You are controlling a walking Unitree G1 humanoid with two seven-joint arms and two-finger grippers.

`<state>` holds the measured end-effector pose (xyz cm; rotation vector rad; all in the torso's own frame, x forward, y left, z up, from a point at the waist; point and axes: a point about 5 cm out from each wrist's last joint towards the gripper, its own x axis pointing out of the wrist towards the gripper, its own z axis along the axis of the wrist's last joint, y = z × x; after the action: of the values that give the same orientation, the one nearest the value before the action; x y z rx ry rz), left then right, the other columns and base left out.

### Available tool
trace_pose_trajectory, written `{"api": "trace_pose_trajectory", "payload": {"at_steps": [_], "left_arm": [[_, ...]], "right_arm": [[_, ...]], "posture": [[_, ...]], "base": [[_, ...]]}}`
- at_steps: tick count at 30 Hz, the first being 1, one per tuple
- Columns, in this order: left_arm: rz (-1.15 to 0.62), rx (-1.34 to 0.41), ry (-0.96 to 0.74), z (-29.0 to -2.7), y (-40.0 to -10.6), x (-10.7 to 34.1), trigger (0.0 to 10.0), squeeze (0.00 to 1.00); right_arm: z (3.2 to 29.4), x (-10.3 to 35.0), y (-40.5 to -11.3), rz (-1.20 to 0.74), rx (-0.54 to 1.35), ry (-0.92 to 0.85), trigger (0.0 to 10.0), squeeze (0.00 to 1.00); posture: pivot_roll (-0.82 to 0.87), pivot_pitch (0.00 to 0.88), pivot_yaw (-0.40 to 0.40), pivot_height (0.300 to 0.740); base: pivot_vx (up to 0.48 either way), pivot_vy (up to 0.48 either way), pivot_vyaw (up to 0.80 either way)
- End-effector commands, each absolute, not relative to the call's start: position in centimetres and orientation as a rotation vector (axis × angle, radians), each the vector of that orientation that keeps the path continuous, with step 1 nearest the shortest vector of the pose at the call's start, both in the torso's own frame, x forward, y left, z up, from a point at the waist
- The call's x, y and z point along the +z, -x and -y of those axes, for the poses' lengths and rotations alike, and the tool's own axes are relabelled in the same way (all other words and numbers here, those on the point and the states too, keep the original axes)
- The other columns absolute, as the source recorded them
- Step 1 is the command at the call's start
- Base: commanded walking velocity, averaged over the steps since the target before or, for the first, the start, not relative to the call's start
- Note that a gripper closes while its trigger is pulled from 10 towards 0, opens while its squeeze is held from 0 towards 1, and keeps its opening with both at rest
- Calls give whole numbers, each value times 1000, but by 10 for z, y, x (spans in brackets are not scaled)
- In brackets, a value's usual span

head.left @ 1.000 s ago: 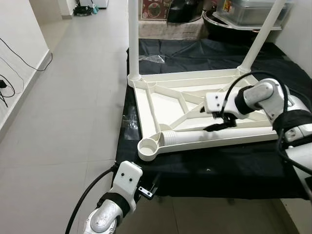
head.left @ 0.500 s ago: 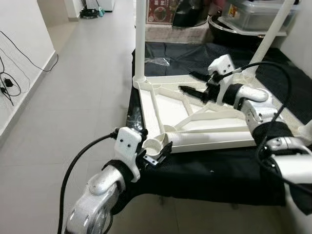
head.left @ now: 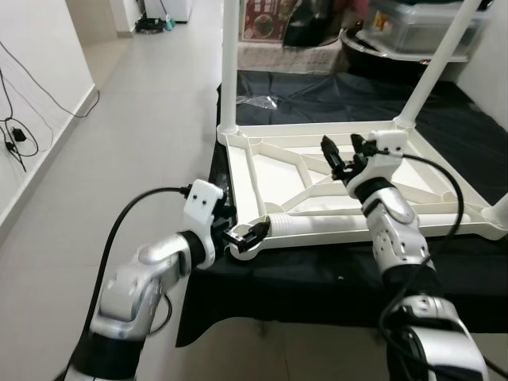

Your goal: Building children table

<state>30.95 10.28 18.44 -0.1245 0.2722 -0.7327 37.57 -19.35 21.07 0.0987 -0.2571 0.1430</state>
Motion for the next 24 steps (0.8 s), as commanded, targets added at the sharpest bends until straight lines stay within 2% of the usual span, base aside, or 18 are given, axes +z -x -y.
{"api": "trace_pose_trajectory", "payload": {"at_steps": [1, 7, 12, 13, 16, 17, 20, 24], "left_arm": [[-309, -742, 148, -105, -310, 180, 10000, 0], [-377, -777, 241, -106, -323, 182, 10000, 0], [-309, -760, 238, -105, -329, 188, 10000, 0], [-235, -695, 208, -106, -332, 193, 10000, 0], [-235, -695, 208, -106, -332, 193, 10000, 0], [-164, -615, 165, -108, -334, 196, 10000, 0], [-85, -484, 98, -112, -331, 196, 10000, 0], [-78, -443, 89, -114, -328, 193, 10000, 0]], "right_arm": [[192, 210, -375, 249, 142, -103, 10000, 0], [182, 218, -365, 296, 151, -126, 10000, 0], [170, 228, -350, 370, 180, -143, 10000, 0], [162, 228, -342, 385, 196, -150, 10000, 0], [162, 228, -342, 385, 196, -150, 10000, 0], [155, 226, -334, 387, 206, -146, 10000, 0], [147, 219, -326, 371, 209, -138, 10000, 0], [146, 217, -325, 361, 207, -132, 10000, 0]], "posture": [[91, 80, -12, 740], [96, 78, -5, 740], [88, 74, 9, 740], [87, 72, 11, 740], [87, 72, 11, 740], [84, 69, 12, 740], [87, 67, 8, 740], [86, 62, 5, 740]], "base": [[0, 0, 0], [0, 0, 0], [0, 0, 0], [0, 0, 0], [0, 0, 0], [0, 0, 0], [0, -463, 0], [0, -474, 0]]}}
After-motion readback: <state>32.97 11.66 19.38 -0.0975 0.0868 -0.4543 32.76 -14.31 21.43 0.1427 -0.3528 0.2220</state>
